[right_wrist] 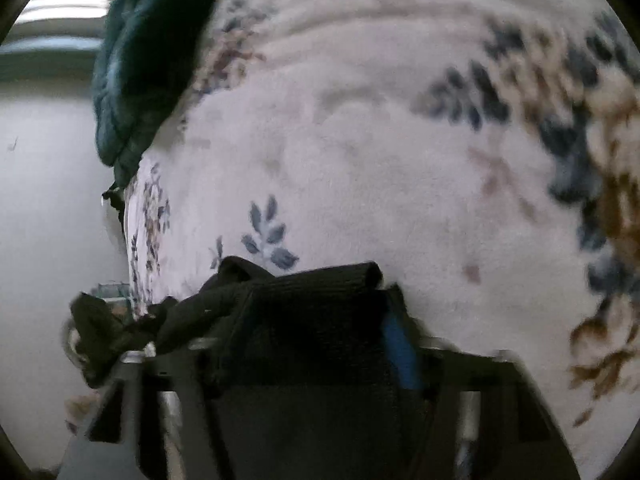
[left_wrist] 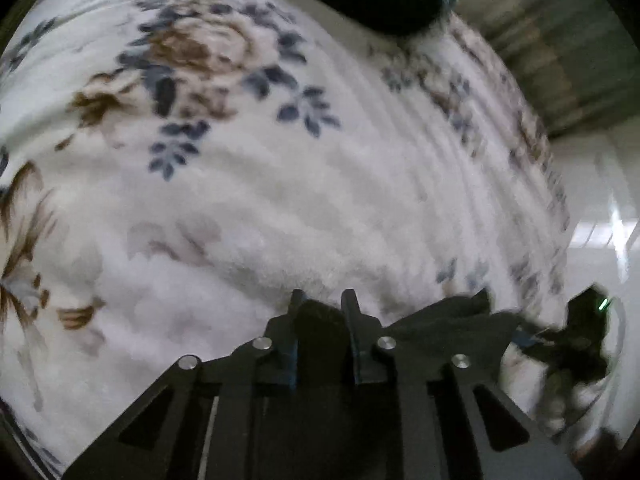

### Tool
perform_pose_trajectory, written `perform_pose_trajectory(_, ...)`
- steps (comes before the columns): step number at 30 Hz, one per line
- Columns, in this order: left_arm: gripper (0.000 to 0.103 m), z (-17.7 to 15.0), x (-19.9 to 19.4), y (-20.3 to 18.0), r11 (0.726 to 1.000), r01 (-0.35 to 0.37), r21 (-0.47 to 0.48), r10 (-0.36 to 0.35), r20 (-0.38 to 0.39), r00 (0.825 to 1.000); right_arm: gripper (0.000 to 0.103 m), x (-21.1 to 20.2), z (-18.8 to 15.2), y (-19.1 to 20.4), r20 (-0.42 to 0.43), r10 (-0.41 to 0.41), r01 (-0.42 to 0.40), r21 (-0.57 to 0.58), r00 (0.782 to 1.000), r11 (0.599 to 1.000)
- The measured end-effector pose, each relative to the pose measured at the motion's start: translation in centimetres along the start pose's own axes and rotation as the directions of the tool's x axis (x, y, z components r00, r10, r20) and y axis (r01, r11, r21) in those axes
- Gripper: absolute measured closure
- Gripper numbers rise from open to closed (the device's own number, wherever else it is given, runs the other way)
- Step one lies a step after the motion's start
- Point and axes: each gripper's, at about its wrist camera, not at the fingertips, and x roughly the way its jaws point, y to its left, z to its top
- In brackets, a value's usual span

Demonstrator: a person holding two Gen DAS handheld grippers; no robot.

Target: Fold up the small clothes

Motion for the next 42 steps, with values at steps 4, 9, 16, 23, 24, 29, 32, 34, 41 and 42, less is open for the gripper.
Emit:
perform_pose_trajectory(4,0.092,0.6,-0.4,1.7,0.992,0.063,-0.108,-0.059,0.045,0.997,0.097,-1.6,0.3,1.2,0.095,-0.005,0.006,-0.011,0.995,1.0)
perform_pose_trajectory(9,0.097,1.9,1.7,3.6,0.981,0.06,-0.184,-0.057,0.025,0.998,0.098,-0.9,2.2,1.6,0.109,-0.087,0.087,0.001,0.99,0.996)
perform_pose_trajectory(16,0.066,1.2,-0.6,2.9,0.98,0.136,-0.147,-0.139,-0.01,0.99,0.056,0.7,2.5,-0.2,-0.095,-0.075,0.08,0.056,0.993,0.995)
perform_pose_trajectory(23,0.028,-3.8,-4.0,4.7,0.929,0.317,-0.19,-0.322,0.005,0.947,0.034,0.8,-3.3,-3.8,-0.289,0.035,-0.02,0.054,0.957,0.998)
perform_pose_trajectory(24,0.028,-5.0,-3.3,4.9,0.923,0.332,-0.194,-0.342,-0.022,0.939,0.034,1.7,-4.0,-4.4,-0.323,0.049,-0.032,0.058,0.945,0.998)
perform_pose_trajectory(29,0.027,-7.3,-0.1,3.7,0.937,0.318,-0.147,-0.332,-0.088,0.939,0.007,4.2,-5.0,-4.2,-0.309,0.296,-0.264,0.141,0.904,0.954)
perform_pose_trajectory(32,0.018,-6.7,1.2,2.6,0.936,0.325,-0.135,-0.339,-0.099,0.936,0.007,6.8,-5.5,-1.9,-0.36,0.346,-0.322,0.126,0.866,0.938)
perform_pose_trajectory(34,0.018,-6.6,1.6,1.9,0.949,0.301,-0.097,-0.311,-0.115,0.944,0.007,7.9,-5.6,-0.5,-0.366,0.327,-0.317,0.088,0.872,0.944)
perform_pose_trajectory(41,0.018,-7.2,-0.9,2.6,0.972,0.233,0.025,-0.224,-0.195,0.955,0.027,7.6,-5.8,0.1,-0.339,0.336,-0.322,0.101,0.878,0.942)
perform_pose_trajectory(42,0.018,-7.7,-1.3,3.6,0.968,0.251,-0.004,-0.247,-0.205,0.947,0.027,7.5,-5.7,-0.3,-0.347,0.346,-0.326,0.117,0.872,0.938)
